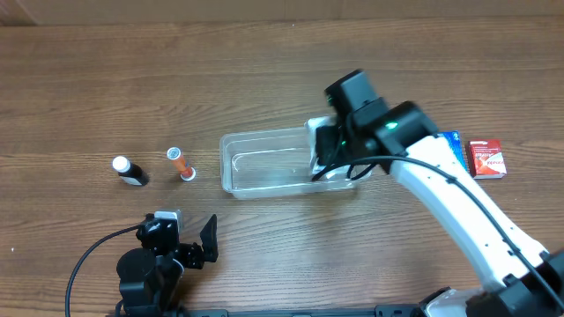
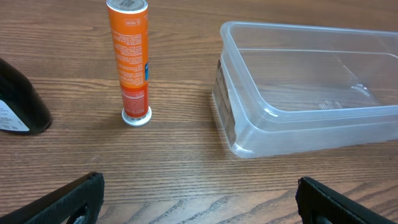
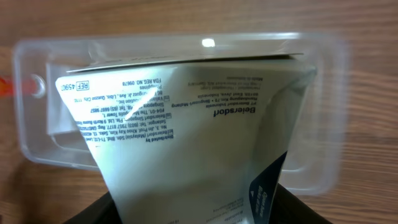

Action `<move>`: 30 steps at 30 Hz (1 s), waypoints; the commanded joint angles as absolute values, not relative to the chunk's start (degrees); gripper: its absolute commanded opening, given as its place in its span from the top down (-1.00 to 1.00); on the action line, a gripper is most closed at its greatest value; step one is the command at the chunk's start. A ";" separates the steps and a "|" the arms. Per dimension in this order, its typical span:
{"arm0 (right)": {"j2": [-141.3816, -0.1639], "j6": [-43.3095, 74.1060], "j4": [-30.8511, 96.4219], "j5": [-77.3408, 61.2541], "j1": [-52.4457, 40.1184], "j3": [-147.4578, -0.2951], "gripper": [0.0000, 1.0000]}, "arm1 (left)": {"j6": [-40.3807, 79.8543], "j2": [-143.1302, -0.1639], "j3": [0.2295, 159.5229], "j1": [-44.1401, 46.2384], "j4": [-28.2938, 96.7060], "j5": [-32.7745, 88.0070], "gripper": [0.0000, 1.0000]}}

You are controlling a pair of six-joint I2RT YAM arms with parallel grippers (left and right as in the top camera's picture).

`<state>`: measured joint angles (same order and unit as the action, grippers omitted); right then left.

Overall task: Pack container
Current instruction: 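Carry the white box into the container's right end and release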

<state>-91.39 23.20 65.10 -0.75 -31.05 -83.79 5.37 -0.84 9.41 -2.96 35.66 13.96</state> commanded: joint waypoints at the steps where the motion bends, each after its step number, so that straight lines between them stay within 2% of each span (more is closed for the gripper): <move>1: -93.84 25.39 63.07 2.76 -31.20 -80.84 -0.15 | 4.25 -0.25 9.26 -2.63 35.55 14.20 -1.00; 9: -100.95 25.21 60.40 9.23 -31.00 -77.84 -0.18 | 4.25 -0.27 9.26 -2.63 35.55 14.20 -1.00; 10: -101.75 25.12 59.77 9.45 -31.00 -77.84 -0.25 | 4.25 -0.27 9.26 -2.63 35.55 14.20 -1.00; 18: -102.56 25.10 57.43 13.69 -31.00 -77.84 -0.30 | 4.25 -0.25 9.26 -2.63 35.55 14.20 -1.00; 21: -102.56 25.12 57.41 13.72 -31.00 -77.84 -0.45 | 4.25 -0.25 9.26 -2.63 35.55 14.20 -1.00; 24: -102.56 25.12 57.10 13.45 -31.00 -77.84 -0.80 | 4.25 -0.27 9.26 -2.63 35.55 14.20 -1.00; 30: -102.56 24.75 57.36 13.47 -31.00 -78.50 -0.80 | 4.25 -0.27 9.26 -2.63 35.55 14.20 -1.00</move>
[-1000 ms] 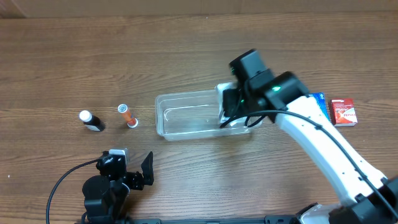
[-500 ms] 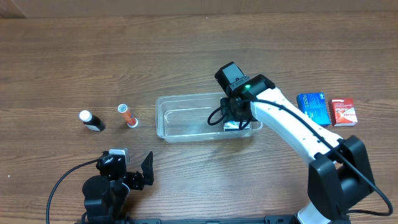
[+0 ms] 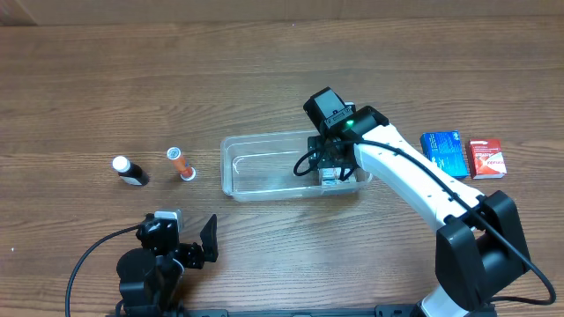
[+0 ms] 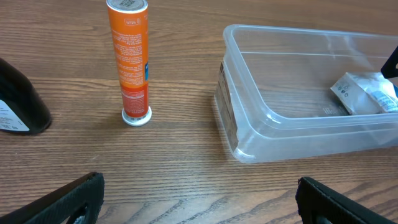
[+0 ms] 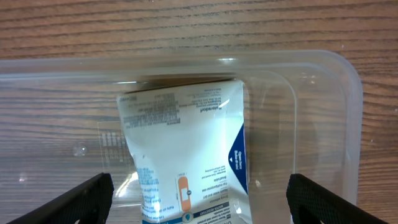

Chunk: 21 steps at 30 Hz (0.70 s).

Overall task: Pack container
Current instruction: 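Carry the white box into the container's right end and release, then move the right gripper to the blue box and grasp it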

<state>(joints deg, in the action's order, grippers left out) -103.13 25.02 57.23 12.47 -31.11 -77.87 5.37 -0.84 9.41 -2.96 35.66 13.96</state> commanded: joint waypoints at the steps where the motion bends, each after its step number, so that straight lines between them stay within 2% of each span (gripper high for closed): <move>1: -102.48 23.79 58.02 13.47 -31.00 -79.26 -0.77 | 4.25 -0.25 9.26 -2.63 35.55 14.22 -1.00; 7: -98.74 23.88 65.95 13.26 -30.83 -87.96 -0.78 | 4.25 -0.25 9.26 -2.63 35.55 14.20 -1.00; 11: -92.97 24.10 72.25 13.23 -26.39 -98.02 -0.95 | 4.25 -0.25 9.26 -2.63 35.55 14.20 -1.00; 17: -88.86 23.73 75.07 13.21 -8.75 -101.49 -1.00 | 4.25 -0.25 9.26 -2.63 35.55 14.20 -1.00; 21: -90.63 17.32 73.97 9.82 1.08 -98.39 -1.00 | 4.25 -0.25 9.26 -2.63 35.57 14.20 -1.00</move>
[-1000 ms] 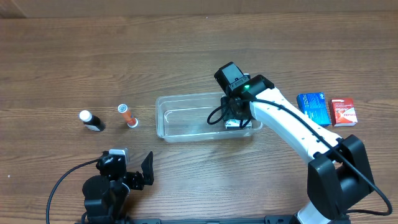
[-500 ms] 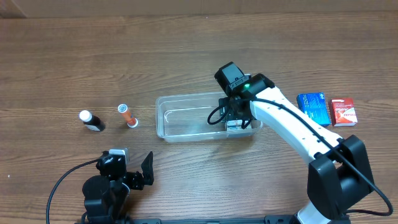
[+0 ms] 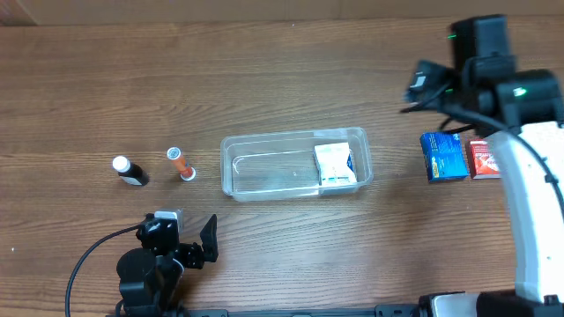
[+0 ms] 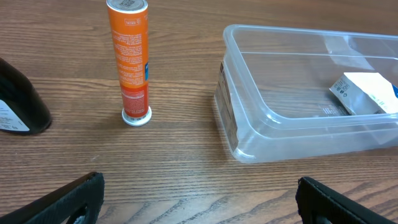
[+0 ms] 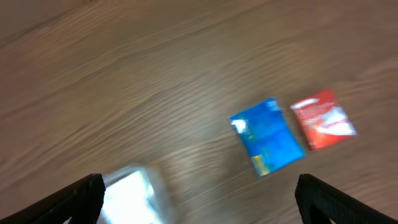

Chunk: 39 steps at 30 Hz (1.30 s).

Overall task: Pack container
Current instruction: 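Move the right gripper to the blue box and grasp it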

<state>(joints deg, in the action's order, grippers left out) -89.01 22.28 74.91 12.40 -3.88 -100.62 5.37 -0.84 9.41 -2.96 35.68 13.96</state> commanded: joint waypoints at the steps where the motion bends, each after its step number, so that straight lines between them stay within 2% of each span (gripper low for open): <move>1: -91.31 15.29 73.32 7.94 2.85 -97.45 -1.00 | 4.25 -0.25 9.26 -2.63 35.55 14.20 -1.00; 6: -97.62 9.06 72.12 4.14 8.10 -93.82 -1.00 | 4.25 -0.25 9.26 -2.63 35.55 14.20 -1.00; 21: -119.11 2.50 73.65 6.39 10.52 -92.95 -1.00 | 4.25 -0.27 9.26 -2.63 35.55 14.20 -1.00; 29: -120.57 -0.43 70.50 2.81 11.00 -92.23 -1.00 | 4.25 -0.27 9.26 -2.63 35.55 14.22 -1.00; 35: -120.57 4.67 63.44 2.85 11.00 -84.90 -1.00 | 4.25 -0.27 9.26 -2.63 35.55 14.20 -1.00; 39: -120.55 5.72 62.59 2.81 10.98 -83.64 -0.87 | 4.25 -0.27 9.26 -2.63 35.55 14.20 -1.00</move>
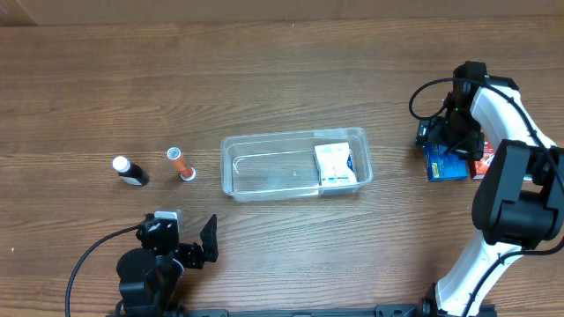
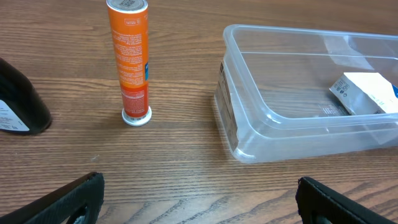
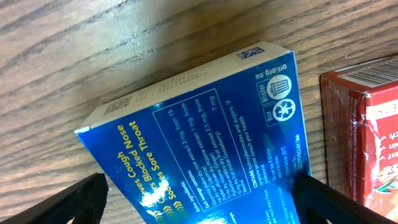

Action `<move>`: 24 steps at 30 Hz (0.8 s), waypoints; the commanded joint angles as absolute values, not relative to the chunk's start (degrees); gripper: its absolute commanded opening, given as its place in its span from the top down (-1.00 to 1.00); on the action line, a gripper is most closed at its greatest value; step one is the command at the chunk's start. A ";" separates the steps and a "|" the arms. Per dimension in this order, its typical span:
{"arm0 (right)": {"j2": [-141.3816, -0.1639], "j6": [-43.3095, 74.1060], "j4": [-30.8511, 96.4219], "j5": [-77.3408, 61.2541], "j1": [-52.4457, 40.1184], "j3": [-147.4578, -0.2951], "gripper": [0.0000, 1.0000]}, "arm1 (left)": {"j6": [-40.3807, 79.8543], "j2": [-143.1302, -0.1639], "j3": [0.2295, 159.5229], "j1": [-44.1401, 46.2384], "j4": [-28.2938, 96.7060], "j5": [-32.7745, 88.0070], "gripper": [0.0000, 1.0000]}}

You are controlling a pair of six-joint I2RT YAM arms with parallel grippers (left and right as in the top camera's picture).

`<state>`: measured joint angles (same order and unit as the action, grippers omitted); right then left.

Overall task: Pack container
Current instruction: 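Move the right gripper to the blue box and grasp it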

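Observation:
A clear plastic container (image 1: 264,165) sits mid-table with a white pouch (image 1: 335,164) lying in its right end. The container (image 2: 292,124) and pouch (image 2: 367,93) also show in the left wrist view. My right gripper (image 1: 447,143) is low over a blue box (image 3: 205,137) at the right, open, with one finger (image 3: 78,202) on each side of it. A red box (image 3: 367,137) lies just right of the blue one. My left gripper (image 2: 199,208) is open near the front edge with nothing in it.
An orange tube (image 2: 132,59) stands upright left of the container. A black bottle (image 2: 18,102) with a white cap is further left. The red box (image 1: 490,167) sits close against the blue box (image 1: 445,167).
My right gripper was high above the table's right side with both boxes small below it. Now it is down at the blue box, still open. The left arm has not moved.
My right gripper held the white pouch over the container. Then the pouch lay in the container's right end with the gripper open above it. Then the gripper was up over the right side, and now it straddles the blue box.

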<state>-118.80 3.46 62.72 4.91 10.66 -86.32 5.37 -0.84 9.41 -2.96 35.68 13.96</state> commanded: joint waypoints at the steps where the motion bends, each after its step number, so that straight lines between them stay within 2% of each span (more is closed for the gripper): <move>1: -120.44 6.31 62.78 2.81 10.94 -83.70 -0.84 | 4.25 -0.27 9.26 -2.63 35.55 14.20 -1.00; 8: -118.83 6.02 63.55 2.87 10.96 -85.25 -0.80 | 4.25 -0.27 9.26 -2.63 35.55 14.20 -1.00; 11: -116.25 5.61 65.91 5.34 10.96 -89.23 -0.87 | 4.25 -0.27 9.26 -2.63 35.55 14.20 -1.00; 15: -114.85 -0.54 66.08 5.93 10.96 -90.41 -0.96 | 4.25 -0.25 9.26 -2.63 35.55 14.20 -1.00; 24: -115.13 -0.47 65.01 8.34 11.00 -89.58 -1.00 | 4.25 -0.27 9.26 -2.63 35.55 14.20 -1.00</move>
<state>-117.25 0.10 65.23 7.25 10.79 -88.92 5.37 -0.84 9.41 -2.96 35.68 13.96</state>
